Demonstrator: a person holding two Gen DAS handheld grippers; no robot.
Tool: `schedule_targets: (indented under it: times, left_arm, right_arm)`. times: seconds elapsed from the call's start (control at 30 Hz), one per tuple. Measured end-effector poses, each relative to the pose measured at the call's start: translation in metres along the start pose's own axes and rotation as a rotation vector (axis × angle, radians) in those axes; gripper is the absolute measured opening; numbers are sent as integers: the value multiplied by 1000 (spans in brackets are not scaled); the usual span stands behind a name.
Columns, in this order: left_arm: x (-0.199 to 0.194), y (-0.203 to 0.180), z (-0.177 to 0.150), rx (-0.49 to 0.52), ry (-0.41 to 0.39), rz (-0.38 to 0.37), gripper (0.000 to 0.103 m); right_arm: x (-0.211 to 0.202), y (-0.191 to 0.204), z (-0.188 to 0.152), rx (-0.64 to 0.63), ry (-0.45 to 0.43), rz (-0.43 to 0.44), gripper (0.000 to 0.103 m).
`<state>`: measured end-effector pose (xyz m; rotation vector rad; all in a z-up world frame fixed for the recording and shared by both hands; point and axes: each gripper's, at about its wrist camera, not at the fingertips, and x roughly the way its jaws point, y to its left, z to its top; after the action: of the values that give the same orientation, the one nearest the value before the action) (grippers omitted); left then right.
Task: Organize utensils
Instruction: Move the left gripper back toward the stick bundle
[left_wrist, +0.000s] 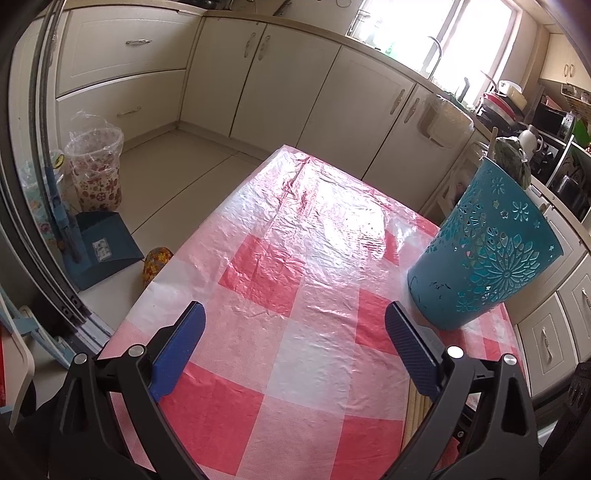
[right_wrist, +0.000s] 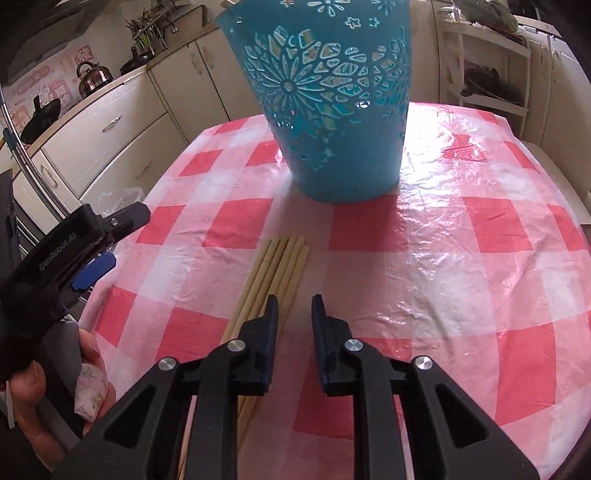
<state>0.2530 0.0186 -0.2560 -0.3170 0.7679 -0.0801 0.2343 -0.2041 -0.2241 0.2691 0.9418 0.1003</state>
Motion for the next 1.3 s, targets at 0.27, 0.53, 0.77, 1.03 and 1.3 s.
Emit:
schedule_targets:
  times: [0.27,0.53,0.77,1.03,1.3]
  left_arm:
    - [0,-2,0,9,-3,4,94]
    - [0,-6,-1,23,3,16,94]
    - [3,-11,-2,54,23,8,94]
    - [15,-68,-23,398,164,-37,94]
    - [31,-86,-31,490,241,27,94]
  right_arm:
    - [-2,11,-2,-121,-4,-48,16]
    - [-10,-18,-4,-163,14,-73,7]
    - [-21,-43,-8,-97,4,-59,6]
    - [-22,-63,-5,13,-7,14,6]
    - [-22,-68,-5,42,-8,44,6]
